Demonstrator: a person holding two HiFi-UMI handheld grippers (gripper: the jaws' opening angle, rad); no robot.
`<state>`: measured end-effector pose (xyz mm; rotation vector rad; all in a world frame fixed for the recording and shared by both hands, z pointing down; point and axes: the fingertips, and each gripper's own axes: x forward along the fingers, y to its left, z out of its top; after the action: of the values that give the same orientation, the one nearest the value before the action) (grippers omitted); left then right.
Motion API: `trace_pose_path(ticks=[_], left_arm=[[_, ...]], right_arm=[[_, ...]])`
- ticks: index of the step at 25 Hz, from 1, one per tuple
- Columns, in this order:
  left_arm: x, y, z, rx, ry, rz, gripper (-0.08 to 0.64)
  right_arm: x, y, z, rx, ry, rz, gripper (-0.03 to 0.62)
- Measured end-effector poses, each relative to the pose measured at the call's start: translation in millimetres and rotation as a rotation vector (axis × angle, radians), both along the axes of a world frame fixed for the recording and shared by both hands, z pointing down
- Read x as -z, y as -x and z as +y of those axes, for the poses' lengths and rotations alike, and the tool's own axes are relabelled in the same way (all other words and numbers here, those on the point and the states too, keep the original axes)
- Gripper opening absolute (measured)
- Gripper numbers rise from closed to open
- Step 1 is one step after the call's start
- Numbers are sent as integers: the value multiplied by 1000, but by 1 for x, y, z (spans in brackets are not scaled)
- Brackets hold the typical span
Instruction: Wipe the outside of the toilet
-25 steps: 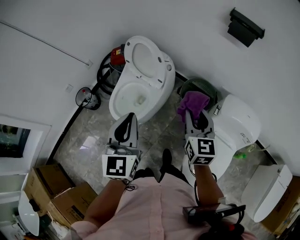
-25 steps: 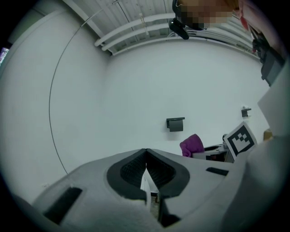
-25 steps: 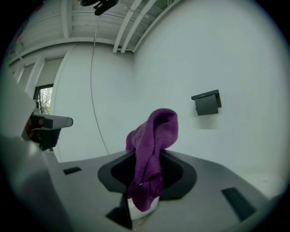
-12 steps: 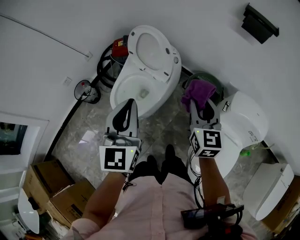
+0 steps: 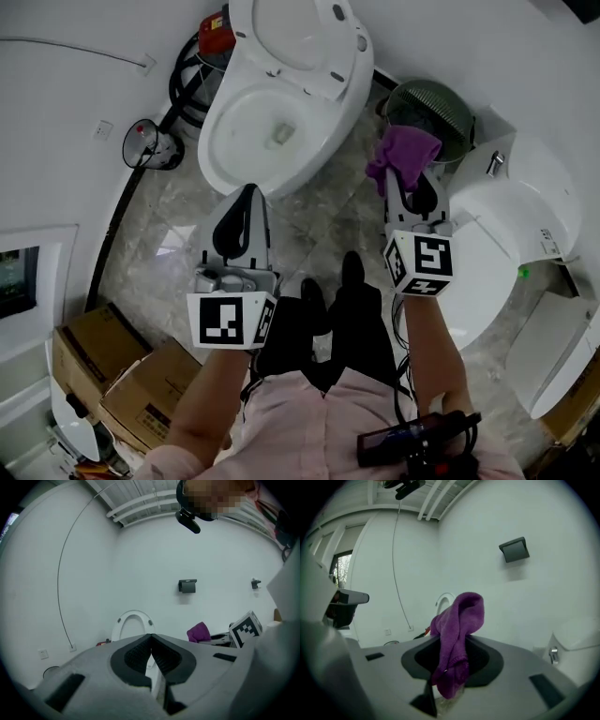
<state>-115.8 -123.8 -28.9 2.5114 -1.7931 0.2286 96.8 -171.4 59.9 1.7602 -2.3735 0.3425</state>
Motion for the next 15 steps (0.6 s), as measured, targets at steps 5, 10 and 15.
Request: trace_pose_path(ticks=[5,10,15], left_arm=[[-89,4,-2,-9,27,6,8],[-154,5,-15,-16,8,-7,8],[-185,3,-31,-20,-51,-6,8]], right_arm=[[-101,4,-1,-25,43,8,123],[-182,-3,-21,-52,43,31,123],[-231,-8,-52,-68,17,45,123]])
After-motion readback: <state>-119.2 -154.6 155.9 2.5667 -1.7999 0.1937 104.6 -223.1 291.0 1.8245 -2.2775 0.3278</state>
